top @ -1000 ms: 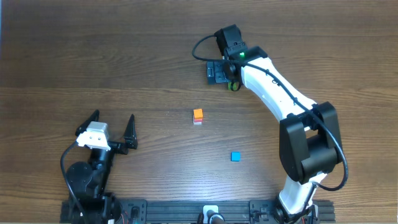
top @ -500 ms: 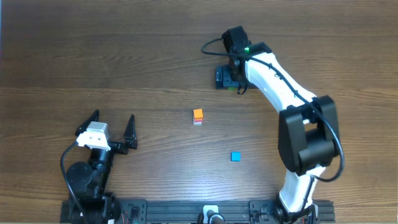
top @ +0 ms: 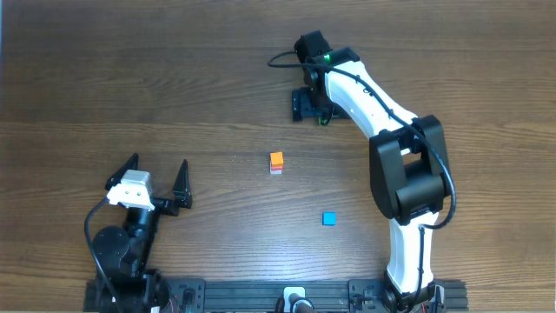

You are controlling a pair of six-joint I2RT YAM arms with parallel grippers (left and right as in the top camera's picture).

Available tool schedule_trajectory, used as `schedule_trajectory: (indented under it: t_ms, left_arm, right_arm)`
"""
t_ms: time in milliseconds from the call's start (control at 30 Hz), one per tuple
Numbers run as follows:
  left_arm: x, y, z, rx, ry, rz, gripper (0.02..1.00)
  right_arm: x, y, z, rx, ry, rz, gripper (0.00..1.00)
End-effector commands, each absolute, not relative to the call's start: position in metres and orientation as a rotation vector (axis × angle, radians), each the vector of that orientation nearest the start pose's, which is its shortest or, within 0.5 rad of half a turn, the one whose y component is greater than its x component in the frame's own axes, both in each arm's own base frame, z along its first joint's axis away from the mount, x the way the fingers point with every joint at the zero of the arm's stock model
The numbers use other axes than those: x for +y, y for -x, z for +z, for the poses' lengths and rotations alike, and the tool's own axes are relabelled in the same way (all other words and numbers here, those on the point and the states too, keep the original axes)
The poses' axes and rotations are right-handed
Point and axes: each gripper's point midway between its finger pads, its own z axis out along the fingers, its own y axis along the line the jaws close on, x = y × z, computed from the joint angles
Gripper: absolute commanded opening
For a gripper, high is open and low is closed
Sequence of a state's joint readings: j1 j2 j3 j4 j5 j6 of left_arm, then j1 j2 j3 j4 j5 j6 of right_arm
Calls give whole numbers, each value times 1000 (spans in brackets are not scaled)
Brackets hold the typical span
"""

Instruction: Stack Cubes

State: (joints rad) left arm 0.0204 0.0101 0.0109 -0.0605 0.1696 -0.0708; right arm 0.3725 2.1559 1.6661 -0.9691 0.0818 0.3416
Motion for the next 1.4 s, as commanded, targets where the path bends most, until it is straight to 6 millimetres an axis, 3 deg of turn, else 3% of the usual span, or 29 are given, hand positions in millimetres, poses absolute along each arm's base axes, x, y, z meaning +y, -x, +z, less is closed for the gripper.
schedule_trajectory:
  t_ms: [33,167,333,633,1200,1400]
  left_arm:
    - [-25,-244,161,1629,-73,-172,1000]
    - [-25,-244,161,1629,-73,-172,1000]
    - [-25,-244,161,1629,-73,-172,1000]
    - [-25,-244,161,1629,-73,-171,1000]
    - [-25,-244,161,1629,-73,-172,1000]
    - [-25,-244,161,1629,-73,-172,1000]
  right_arm:
    - [142,-414,16,3034,13,-75,919]
    - [140,-413,9,3049,7,-85,899]
    - [136,-415,9,3049,-9,-84,724]
    - [137,-415,9,3052,-10,-71,505]
    - [136,-412,8,3063,-8,-74,283]
    - [136,-411,8,3065,-7,-75,251]
